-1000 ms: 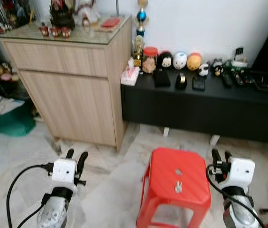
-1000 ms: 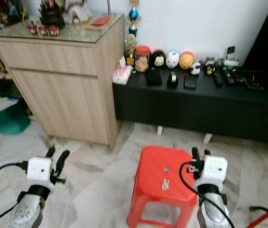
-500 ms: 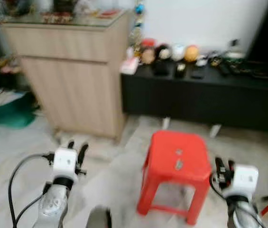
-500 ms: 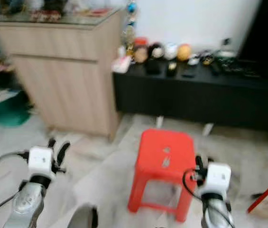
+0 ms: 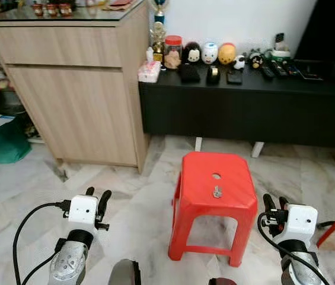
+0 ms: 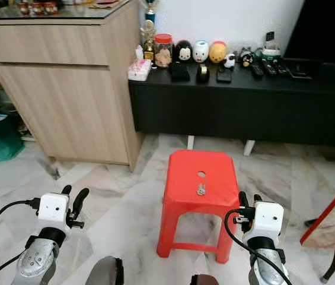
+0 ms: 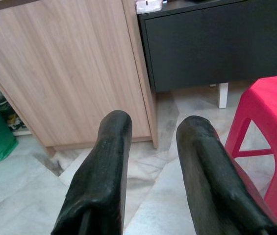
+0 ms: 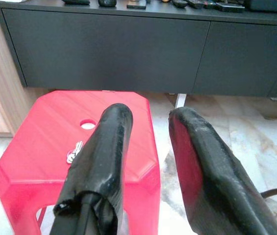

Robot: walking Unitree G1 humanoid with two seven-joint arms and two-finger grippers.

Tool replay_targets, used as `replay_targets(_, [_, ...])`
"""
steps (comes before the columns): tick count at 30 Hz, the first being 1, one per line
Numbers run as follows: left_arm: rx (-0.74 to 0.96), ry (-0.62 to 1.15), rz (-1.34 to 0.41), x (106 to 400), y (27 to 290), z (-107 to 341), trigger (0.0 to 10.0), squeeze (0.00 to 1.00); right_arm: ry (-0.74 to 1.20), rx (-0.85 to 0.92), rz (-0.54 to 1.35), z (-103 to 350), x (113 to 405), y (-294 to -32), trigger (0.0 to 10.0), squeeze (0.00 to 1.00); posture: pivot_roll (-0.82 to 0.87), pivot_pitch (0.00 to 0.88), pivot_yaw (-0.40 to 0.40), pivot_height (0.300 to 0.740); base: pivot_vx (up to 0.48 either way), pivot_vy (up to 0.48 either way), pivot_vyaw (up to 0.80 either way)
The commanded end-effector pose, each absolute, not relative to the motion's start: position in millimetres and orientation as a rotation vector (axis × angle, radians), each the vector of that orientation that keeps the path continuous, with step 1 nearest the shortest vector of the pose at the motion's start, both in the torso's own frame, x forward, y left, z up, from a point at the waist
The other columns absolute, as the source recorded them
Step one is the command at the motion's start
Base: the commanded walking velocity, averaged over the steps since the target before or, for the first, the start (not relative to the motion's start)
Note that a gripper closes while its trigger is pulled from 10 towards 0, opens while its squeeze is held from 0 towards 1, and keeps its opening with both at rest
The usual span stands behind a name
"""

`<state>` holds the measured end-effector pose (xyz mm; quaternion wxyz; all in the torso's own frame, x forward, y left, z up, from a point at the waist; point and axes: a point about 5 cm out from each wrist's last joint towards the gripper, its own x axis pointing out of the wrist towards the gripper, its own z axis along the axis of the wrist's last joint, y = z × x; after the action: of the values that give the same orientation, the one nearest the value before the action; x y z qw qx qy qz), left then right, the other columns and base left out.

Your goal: Hang keys on a hook

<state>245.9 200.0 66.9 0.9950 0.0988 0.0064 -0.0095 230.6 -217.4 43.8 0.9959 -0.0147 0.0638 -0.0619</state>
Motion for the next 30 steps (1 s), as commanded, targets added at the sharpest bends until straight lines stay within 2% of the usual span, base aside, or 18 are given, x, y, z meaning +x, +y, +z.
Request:
replay_targets(1, [0.196,0.015,-0.016,246.9,201.0,67.0,10.0,0.0,0.143,-0.037,-0.113,43.2,231.7,-217.6,10.0,0.0,-0.02,0.0,-0.014,0.628,0.255,0.0,0.0])
replay_targets(30, [0.193,0.015,-0.012,249.0,201.1,66.1,10.0,0.0,0.17,-0.042,-0.143,38.9,232.6,-227.6,10.0,0.0,-0.02,0.0,-0.019,0.628,0.264,0.0,0.03])
